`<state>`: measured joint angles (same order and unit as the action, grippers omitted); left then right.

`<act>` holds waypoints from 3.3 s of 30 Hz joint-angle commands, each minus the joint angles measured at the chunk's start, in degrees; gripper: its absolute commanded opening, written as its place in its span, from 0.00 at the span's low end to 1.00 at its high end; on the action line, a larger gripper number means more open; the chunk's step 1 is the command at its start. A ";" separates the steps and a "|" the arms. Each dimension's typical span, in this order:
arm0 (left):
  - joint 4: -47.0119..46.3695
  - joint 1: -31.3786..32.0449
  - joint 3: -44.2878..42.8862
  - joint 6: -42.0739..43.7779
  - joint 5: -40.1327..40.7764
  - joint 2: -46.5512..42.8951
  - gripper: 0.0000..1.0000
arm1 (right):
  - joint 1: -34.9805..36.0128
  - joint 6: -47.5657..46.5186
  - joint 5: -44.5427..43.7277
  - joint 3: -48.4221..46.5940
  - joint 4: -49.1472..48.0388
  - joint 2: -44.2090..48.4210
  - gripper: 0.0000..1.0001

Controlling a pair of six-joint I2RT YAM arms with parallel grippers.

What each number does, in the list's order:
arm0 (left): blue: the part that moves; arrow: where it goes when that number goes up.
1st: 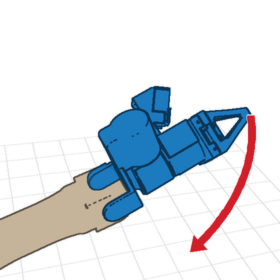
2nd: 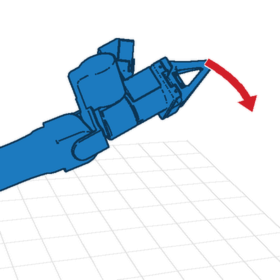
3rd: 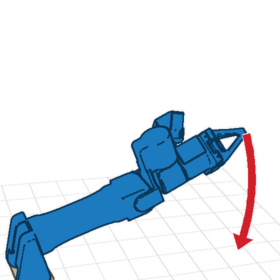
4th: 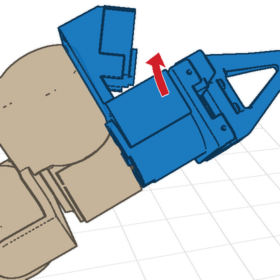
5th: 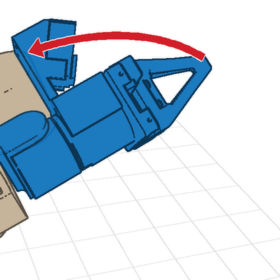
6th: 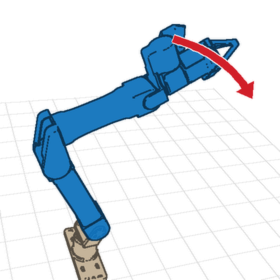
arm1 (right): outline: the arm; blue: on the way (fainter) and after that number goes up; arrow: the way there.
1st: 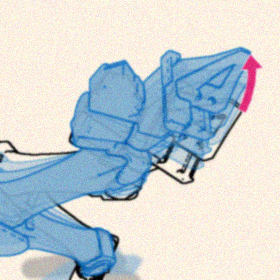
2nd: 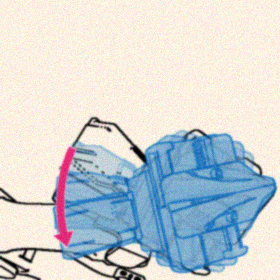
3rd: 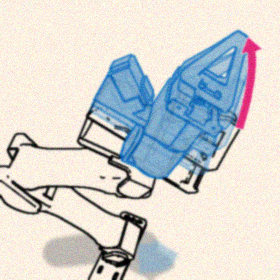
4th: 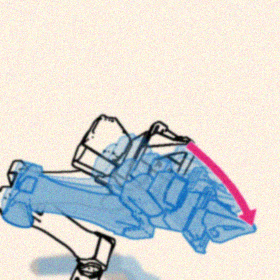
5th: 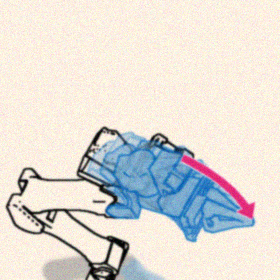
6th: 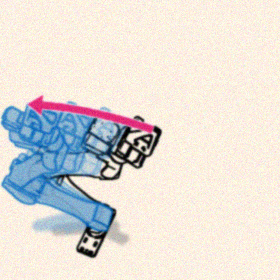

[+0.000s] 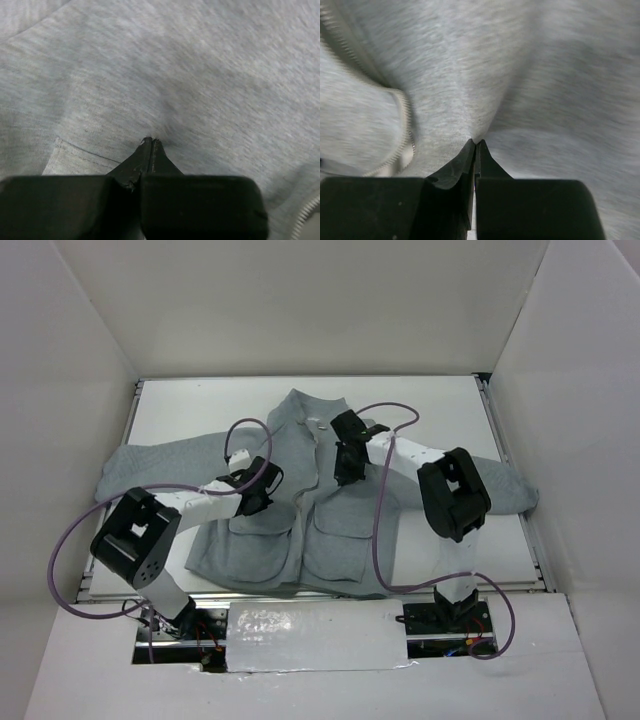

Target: Zip up the jacket

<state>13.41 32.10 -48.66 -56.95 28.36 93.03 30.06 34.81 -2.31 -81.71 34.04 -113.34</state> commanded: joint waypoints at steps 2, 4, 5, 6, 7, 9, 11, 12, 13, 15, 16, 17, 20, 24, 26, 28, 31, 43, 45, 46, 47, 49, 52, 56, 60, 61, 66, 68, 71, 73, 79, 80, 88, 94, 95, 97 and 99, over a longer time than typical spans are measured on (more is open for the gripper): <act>2.75 -2.65 -1.78 1.84 0.81 -2.15 0.00 | -2.64 0.09 -3.84 5.93 -1.96 8.74 0.00; 4.69 -3.09 -2.40 0.96 3.88 -4.87 0.00 | -3.86 0.09 -4.55 7.79 -1.79 11.98 0.00; 5.65 -3.44 -2.49 0.53 4.51 -6.62 0.00 | -4.31 0.17 -4.81 9.97 -1.61 13.05 0.00; 5.75 -4.75 -2.05 0.52 4.95 -7.25 0.00 | -4.75 0.61 -5.42 11.30 -1.78 15.84 0.00; 5.49 -5.63 -1.70 0.78 4.52 -7.77 0.00 | -4.84 1.22 -5.95 15.58 -2.57 17.43 0.00; 5.40 -7.48 -1.43 0.79 4.16 -8.39 0.00 | -5.36 3.24 -5.00 20.52 -6.77 20.86 0.00; 5.05 -9.33 -0.99 1.40 3.11 -8.92 0.00 | -5.98 4.38 -3.68 26.13 -9.16 23.16 0.08; 4.26 -9.42 -0.65 1.84 2.84 -9.18 0.00 | -5.90 4.39 -3.24 26.86 -10.13 21.95 0.17; 4.17 -9.42 -0.56 1.93 2.67 -9.36 0.00 | -6.16 4.31 -3.14 27.13 -9.96 20.98 0.43; 4.08 -9.42 -0.20 2.37 1.61 -10.24 0.00 | -6.07 4.39 -1.23 27.48 -11.96 19.91 0.63; 4.17 -9.42 0.15 2.37 1.26 -10.68 0.00 | -5.90 4.22 0.18 28.27 -13.72 20.87 0.68; 4.26 -9.33 0.50 2.72 0.48 -12.07 0.02 | -5.46 3.61 1.41 30.10 -15.57 22.27 0.69; 2.50 -9.25 3.04 4.99 -3.55 -16.46 0.38 | -4.58 0.72 6.68 31.44 -21.99 28.42 0.73; 3.02 -7.23 5.86 6.41 -7.87 -24.37 0.47 | -2.65 -5.18 16.26 30.65 -28.66 35.19 0.71; 3.82 -4.86 6.04 7.20 -11.54 -29.65 0.47 | -1.59 -7.82 21.44 29.60 -30.69 36.34 0.70; 2.07 -1.96 5.86 8.95 -16.56 -32.64 0.48 | -1.24 -9.31 24.44 28.46 -31.75 35.91 0.70; -5.38 3.84 6.65 10.88 -23.16 -35.81 0.58 | 0.78 -11.60 23.59 25.91 -31.15 33.28 0.70; -1.56 13.87 5.42 10.90 -17.67 -20.63 0.65 | 3.34 -10.20 17.86 24.23 -30.97 29.22 0.66; 0.90 13.87 5.86 10.19 -13.87 -20.09 0.63 | 3.42 -10.02 18.13 25.10 -31.49 30.37 0.65; 1.00 13.87 6.21 10.19 -12.90 -20.26 0.63 | 3.34 -9.85 18.21 25.63 -31.84 30.98 0.65; 1.00 13.87 6.30 10.36 -11.32 -20.26 0.63 | 3.33 -9.93 18.48 26.07 -32.45 32.12 0.65; -0.66 13.78 6.74 11.68 -11.83 -19.21 0.65 | 3.25 -10.02 18.83 26.69 -32.64 33.44 0.65; -3.81 13.52 6.48 13.53 -13.50 -15.61 0.63 | 3.33 -10.11 20.05 26.96 -32.99 34.41 0.65; -9.62 13.52 6.48 15.11 -16.05 -12.79 0.65 | 3.33 -10.20 20.85 27.48 -33.69 35.29 0.66; -11.12 13.25 4.55 17.39 -14.13 -9.38 0.66 | 3.25 -10.46 21.20 27.13 -33.87 33.98 0.66; -11.12 13.17 4.20 17.57 -13.60 -8.67 0.54 | 3.16 -10.55 21.46 27.05 -33.87 33.54 0.66; -10.68 11.23 6.29 15.83 -13.95 -10.04 0.00 | 3.25 -10.63 24.18 27.57 -35.78 31.96 0.66; -13.73 10.88 11.99 14.16 -14.82 -14.35 0.00 | 3.16 -12.03 28.90 28.10 -37.82 31.34 0.67; -22.08 9.22 23.59 12.14 -20.96 -29.25 0.00 | 3.07 -13.97 35.33 27.32 -40.54 27.66 0.67; -25.80 6.86 30.08 10.02 -24.21 -34.12 0.00 | 3.16 -15.20 42.36 25.56 -41.24 23.53 0.67; -21.68 4.12 34.25 7.20 -24.32 -40.39 0.00 | 3.34 -18.37 46.78 23.01 -43.09 15.70 0.66; -20.97 3.94 33.90 7.46 -24.14 -39.43 0.00 | 3.51 -19.59 47.56 22.74 -43.18 15.17 0.65; -29.22 2.53 37.41 7.81 -31.07 -36.44 0.00 | 5.35 -26.45 50.98 16.95 -39.93 10.08 0.61; -34.59 2.18 38.64 7.64 -35.21 -35.20 0.00 | 5.53 -23.74 51.26 13.24 -38.87 3.66 0.60; -34.33 2.18 38.47 7.64 -35.13 -35.20 0.00 | 5.53 -22.51 50.13 14.03 -41.66 3.91 0.59; -33.54 2.09 38.12 7.90 -34.78 -35.12 0.00 | 5.53 -17.68 47.67 18.33 -45.27 6.27 0.58; -31.87 2.00 37.42 8.25 -33.90 -34.68 0.00 | 5.79 -12.26 42.49 24.28 -51.16 9.09 0.58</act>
<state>-19.29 34.20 -10.57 -49.60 -3.73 57.67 35.33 15.59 44.95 -62.59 -8.95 -108.44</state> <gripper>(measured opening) 0.046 0.584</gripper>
